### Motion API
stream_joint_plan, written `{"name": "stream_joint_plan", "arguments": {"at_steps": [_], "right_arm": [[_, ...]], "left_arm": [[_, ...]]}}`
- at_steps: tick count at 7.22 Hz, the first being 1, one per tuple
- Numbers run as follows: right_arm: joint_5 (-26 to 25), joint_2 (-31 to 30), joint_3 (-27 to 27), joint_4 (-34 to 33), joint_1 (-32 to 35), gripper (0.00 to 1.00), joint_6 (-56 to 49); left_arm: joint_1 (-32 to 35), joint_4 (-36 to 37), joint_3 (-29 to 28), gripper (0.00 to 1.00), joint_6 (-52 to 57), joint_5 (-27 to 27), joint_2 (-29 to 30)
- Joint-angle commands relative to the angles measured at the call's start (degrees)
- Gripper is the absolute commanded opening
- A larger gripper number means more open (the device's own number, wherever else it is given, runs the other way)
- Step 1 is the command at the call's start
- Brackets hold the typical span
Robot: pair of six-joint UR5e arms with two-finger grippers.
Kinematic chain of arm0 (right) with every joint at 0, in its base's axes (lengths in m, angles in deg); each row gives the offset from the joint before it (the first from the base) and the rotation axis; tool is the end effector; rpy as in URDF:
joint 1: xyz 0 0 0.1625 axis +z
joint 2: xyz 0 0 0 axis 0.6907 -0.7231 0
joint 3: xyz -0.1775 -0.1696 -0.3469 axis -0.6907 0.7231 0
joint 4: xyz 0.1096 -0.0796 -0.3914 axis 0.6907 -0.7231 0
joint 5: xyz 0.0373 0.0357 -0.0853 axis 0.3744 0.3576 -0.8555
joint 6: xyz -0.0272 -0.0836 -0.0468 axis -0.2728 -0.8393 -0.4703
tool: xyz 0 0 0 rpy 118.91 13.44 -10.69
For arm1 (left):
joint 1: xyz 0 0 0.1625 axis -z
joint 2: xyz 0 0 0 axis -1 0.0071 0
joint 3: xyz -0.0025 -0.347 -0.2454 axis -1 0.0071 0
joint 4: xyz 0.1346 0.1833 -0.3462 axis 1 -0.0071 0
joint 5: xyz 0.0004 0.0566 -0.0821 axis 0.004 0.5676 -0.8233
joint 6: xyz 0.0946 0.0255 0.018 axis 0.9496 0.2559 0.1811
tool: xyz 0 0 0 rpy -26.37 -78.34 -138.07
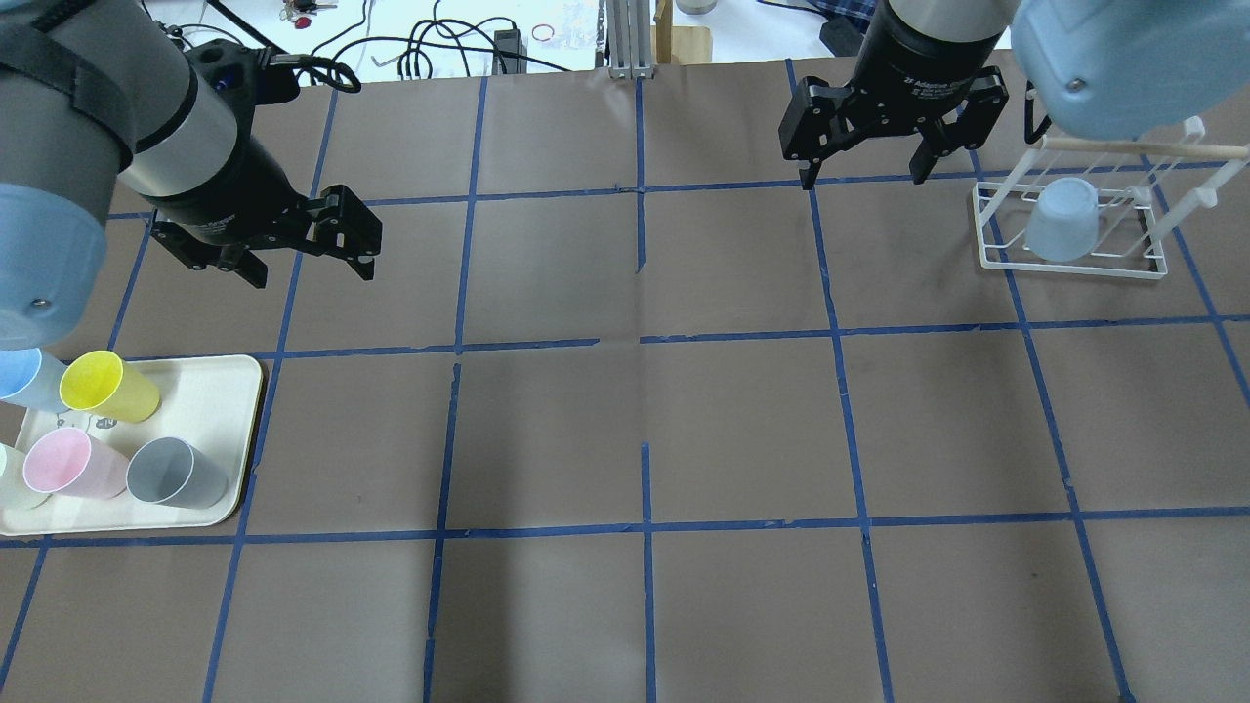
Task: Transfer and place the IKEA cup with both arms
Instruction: 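Lower the right gripper onto the light blue cup in the wire rack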
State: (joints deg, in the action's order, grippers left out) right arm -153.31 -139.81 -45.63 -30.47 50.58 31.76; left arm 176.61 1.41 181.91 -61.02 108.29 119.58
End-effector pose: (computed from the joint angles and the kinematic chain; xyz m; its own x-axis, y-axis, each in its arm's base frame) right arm 0.1760 -0.5223 0.4969 -0.9987 -0.0368 -0.0364 -0.0346 0.9977 -0.0591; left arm -0.1098 -0.4630 0.4702 -0.9994 -0.0333 0.0040 -0.0335 0.9963 -0.0786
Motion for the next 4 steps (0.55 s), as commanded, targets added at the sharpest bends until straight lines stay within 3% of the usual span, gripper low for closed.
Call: {"name": "stream_joint_plan", "arguments": {"at_steps": [1, 4], "right_arm": [[0.0, -0.2, 0.0, -0.1, 0.0, 1.00, 0.0], [-0.1, 0.3, 0.1, -0.5, -2.0, 1.00, -1.4]], "left_arm": [[0.1, -0.1, 0.0, 1.00, 0.0, 0.0, -0.1], [0.1, -0.2, -0.1, 1.00, -0.1, 0.4, -0.4]]}}
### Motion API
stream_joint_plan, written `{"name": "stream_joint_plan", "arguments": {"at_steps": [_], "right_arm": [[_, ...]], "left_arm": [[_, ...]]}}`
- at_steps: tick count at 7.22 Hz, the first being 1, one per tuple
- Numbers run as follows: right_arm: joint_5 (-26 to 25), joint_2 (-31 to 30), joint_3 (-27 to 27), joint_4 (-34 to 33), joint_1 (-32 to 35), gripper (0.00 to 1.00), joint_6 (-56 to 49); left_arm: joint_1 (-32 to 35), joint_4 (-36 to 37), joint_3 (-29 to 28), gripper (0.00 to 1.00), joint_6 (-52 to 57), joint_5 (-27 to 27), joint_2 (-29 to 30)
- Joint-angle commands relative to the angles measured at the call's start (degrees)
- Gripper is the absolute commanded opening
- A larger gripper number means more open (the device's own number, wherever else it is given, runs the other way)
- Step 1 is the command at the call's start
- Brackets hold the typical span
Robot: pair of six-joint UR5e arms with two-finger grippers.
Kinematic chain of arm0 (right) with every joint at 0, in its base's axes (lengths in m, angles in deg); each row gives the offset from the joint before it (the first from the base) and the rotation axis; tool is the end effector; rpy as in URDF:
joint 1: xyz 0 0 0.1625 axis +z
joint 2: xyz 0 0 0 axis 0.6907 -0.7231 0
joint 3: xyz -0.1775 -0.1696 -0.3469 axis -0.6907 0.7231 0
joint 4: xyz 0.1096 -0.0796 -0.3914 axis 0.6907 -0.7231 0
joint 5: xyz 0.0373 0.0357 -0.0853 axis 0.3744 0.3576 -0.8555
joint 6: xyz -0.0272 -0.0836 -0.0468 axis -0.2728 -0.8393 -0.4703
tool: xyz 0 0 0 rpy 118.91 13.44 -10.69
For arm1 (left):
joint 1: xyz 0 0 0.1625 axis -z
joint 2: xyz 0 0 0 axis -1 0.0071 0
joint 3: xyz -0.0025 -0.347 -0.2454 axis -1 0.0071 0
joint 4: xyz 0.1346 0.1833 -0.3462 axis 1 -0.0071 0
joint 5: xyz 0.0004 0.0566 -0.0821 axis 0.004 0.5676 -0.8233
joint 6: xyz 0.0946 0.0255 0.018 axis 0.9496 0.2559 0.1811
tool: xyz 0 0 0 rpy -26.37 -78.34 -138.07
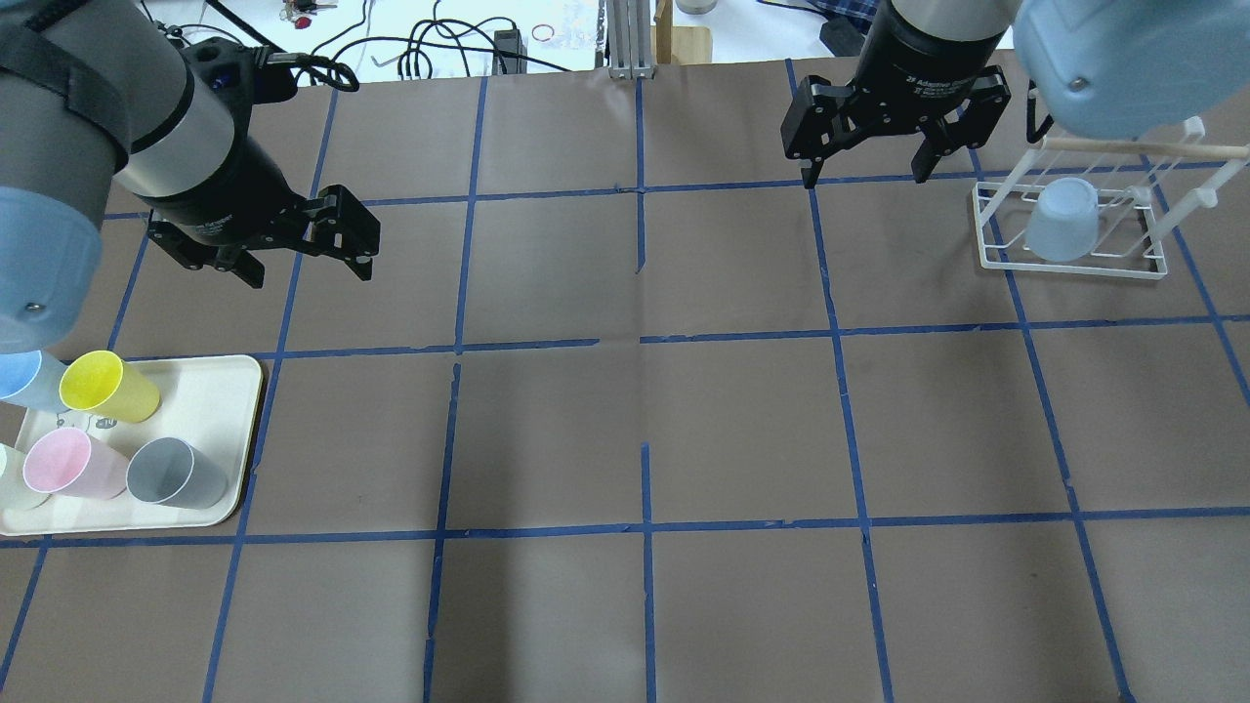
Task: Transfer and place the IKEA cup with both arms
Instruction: 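Lower the right gripper onto the light blue cup in the wire rack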
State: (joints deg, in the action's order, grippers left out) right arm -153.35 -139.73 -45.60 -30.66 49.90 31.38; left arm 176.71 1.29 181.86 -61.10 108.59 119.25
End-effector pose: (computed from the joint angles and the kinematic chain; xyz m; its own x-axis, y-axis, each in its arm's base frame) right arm 0.1698 -0.5252 0.4968 -0.9989 -0.0316 -0.0354 -0.0294 0.9977 -0.0618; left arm -0.1102 -0.4609 0.4731 -0.9994 -0.0334 -0.0012 -0.0332 0.9960 -0.0830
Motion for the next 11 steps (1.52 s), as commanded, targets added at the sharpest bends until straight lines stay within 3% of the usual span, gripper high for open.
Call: {"name": "stream_joint_plan", "arguments": {"at_steps": [1, 4, 7, 11], "right_arm": [[-1.1, 0.4, 0.1, -1.5, -4.3, 1.00, -2.8], [-12.1, 3.3, -0.2, -2.9, -9.7, 1.00, -10.5], [-24.1, 8.9, -2.8, -13.6, -10.5, 1.00, -15.0], [-26.4, 16.5, -3.8, -19.1, -14.5, 1.00, -15.1]], "left_arm": [[0.1, 0.0, -0.1, 1.00, 0.0, 0.0, 0.0], [0.1, -2.7, -1.4, 1.00, -0.1, -0.3, 0.0], [0.1, -5.2, -2.2, 1.00, -0.2, -0.1, -0.7], [0.0, -5.1, -2.0, 1.00, 0.0, 0.4, -0.2]]}}
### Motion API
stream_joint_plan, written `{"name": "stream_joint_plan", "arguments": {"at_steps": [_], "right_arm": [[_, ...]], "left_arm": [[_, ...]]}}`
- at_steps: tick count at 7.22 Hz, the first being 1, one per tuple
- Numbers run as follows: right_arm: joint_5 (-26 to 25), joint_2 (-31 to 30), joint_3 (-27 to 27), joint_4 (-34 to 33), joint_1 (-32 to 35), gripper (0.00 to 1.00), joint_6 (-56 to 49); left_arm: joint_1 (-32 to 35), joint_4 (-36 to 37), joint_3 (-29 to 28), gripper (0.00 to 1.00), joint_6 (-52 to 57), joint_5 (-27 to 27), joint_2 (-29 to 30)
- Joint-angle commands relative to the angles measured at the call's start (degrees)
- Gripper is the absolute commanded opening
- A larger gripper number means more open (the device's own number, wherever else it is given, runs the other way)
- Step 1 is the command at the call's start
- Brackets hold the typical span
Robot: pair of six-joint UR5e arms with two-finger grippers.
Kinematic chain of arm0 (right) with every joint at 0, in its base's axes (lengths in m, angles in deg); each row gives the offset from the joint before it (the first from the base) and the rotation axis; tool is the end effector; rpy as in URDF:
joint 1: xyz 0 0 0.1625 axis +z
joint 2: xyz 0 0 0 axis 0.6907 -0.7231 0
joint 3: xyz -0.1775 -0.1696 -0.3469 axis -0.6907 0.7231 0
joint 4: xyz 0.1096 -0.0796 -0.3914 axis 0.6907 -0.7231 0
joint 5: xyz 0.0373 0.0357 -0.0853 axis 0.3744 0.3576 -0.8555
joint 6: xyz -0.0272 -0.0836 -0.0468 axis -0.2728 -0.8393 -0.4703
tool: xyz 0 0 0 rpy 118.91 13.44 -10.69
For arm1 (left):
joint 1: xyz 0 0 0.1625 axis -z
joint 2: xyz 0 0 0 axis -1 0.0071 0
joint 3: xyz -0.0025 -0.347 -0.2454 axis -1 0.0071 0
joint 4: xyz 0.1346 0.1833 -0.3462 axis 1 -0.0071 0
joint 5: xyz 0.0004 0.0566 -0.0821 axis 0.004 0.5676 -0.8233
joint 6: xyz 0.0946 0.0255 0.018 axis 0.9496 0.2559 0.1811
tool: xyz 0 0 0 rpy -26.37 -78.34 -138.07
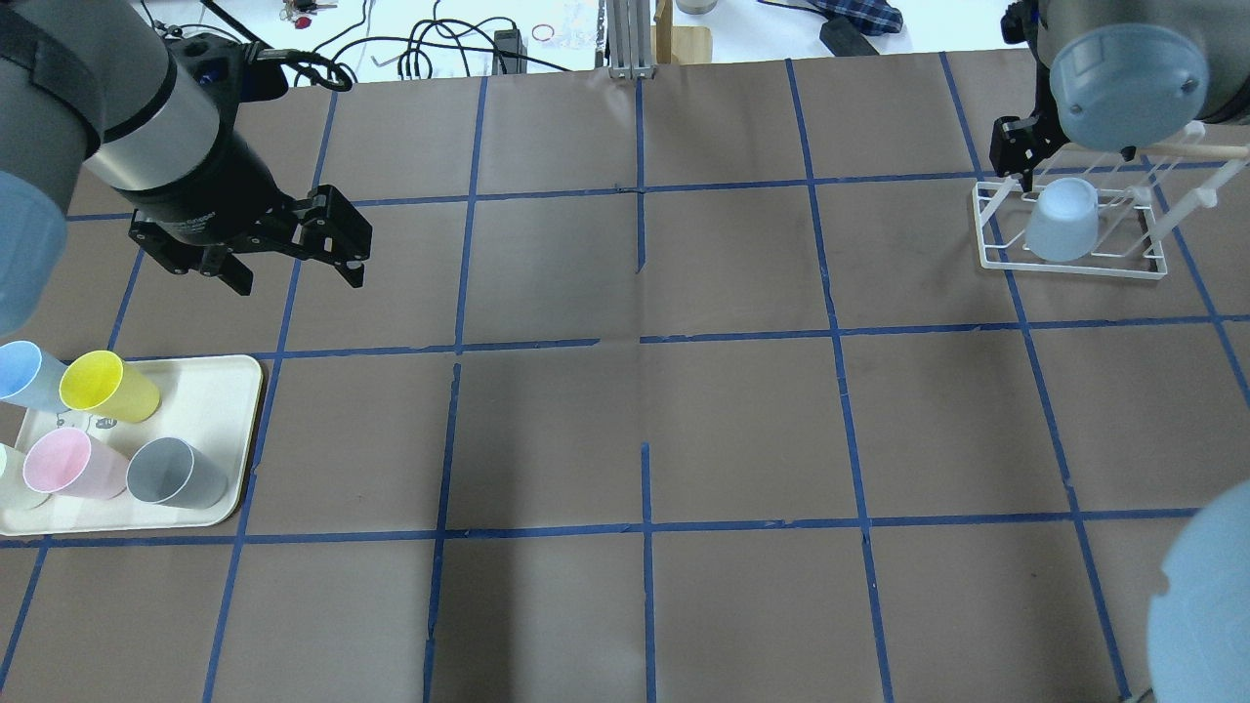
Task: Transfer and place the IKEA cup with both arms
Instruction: 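Lower the right gripper onto the light blue cup in the wire rack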
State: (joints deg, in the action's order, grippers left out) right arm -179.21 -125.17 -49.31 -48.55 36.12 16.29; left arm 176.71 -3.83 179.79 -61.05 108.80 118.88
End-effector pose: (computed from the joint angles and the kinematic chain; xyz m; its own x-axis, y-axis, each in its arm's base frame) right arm -0.0184 -0.6270 0.3586 -0.9121 -0.0449 0.4074 -0.0324 0.9988 0.0377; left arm -0.1102 -0.4543 0.4845 -0.9995 -0.0326 -0.0041 -0.0324 0.9988 -0.0362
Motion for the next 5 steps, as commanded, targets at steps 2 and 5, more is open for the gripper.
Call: {"name": "stream_joint_plan", "arguments": {"at_steps": [2, 5], "right_arm": [[-0.5, 4.6, -0.2, -4.1, -0.8, 1.00, 0.2], [-0.6, 6.1, -0.2, -4.2, -0.8, 1.00, 0.4]], "left_arm": [[0.0, 0.0, 0.0, 1.00, -0.1, 0.2, 0.2], [0.0, 0.0, 0.6, 1.00, -0.1, 0.2, -0.2]]}}
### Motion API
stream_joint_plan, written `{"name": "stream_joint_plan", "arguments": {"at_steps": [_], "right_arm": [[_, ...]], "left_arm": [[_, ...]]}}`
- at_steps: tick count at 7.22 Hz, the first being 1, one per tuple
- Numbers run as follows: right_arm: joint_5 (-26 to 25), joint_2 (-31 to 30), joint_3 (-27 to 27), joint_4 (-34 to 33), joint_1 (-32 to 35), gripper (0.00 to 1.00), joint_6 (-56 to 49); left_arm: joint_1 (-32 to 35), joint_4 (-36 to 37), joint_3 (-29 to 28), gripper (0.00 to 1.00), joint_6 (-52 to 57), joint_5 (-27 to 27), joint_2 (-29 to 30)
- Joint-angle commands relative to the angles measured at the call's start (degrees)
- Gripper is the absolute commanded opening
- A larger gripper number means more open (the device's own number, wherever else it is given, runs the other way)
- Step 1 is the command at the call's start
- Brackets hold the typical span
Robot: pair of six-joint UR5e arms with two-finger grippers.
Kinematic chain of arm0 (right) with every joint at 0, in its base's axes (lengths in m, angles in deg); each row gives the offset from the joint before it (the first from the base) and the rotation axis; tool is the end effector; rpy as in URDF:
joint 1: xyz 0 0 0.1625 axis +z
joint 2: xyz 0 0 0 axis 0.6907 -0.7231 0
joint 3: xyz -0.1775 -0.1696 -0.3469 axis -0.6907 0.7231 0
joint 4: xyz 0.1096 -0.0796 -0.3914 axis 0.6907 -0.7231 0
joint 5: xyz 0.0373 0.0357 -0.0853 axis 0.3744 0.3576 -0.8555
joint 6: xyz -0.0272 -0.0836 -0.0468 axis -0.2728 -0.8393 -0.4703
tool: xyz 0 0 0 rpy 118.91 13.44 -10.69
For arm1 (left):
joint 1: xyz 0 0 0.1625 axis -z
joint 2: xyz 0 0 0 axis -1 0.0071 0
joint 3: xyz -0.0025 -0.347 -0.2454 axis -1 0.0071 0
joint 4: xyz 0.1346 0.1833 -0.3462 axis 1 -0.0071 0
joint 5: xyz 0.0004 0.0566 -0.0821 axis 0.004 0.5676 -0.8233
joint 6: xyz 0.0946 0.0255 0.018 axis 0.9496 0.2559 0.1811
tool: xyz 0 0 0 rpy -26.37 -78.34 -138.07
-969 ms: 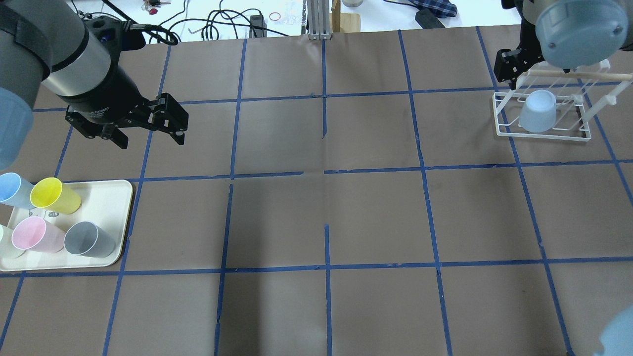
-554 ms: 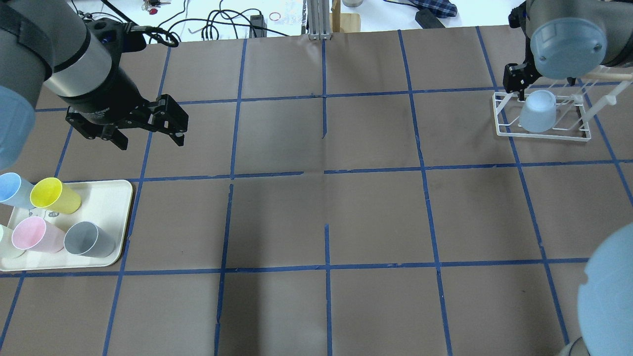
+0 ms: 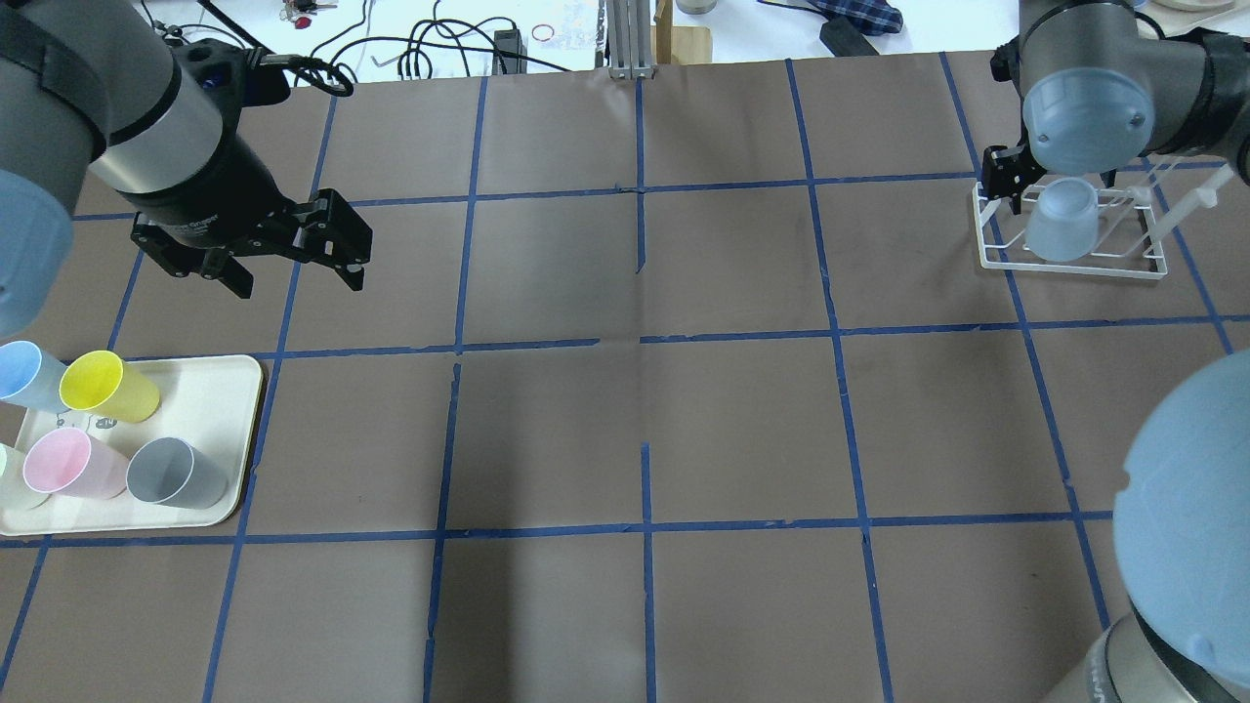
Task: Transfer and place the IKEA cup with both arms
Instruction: 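Lower the right gripper onto the light blue cup in the wire rack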
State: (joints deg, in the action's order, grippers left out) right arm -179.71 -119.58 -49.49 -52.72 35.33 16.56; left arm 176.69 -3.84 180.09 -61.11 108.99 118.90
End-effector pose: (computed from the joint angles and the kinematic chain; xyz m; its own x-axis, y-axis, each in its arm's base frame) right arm -0.0320 -0.6482 0.3033 -0.9114 -0.0392 0.4096 -0.0137 0.9978 0.0649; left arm -0.1097 -0.4539 0.4818 -0.9994 -0.0341 -0.0073 -0.0338 0.9990 -0.0304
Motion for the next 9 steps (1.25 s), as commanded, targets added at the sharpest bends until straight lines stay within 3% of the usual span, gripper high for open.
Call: {"name": "stream_joint_plan", "arguments": {"at_steps": [1, 9], "right_arm": [[-0.1, 0.5, 0.0, -0.1, -0.1, 1.00, 0.1], [0.6, 2.1, 0.1, -0.8, -2.4, 1.00, -0.4]], "left_arm": [[0.0, 0.0, 0.3, 1.00, 0.0, 0.0, -0.2], [0.3, -0.6, 0.3, 1.00, 0.1, -0.2, -0.4]]}}
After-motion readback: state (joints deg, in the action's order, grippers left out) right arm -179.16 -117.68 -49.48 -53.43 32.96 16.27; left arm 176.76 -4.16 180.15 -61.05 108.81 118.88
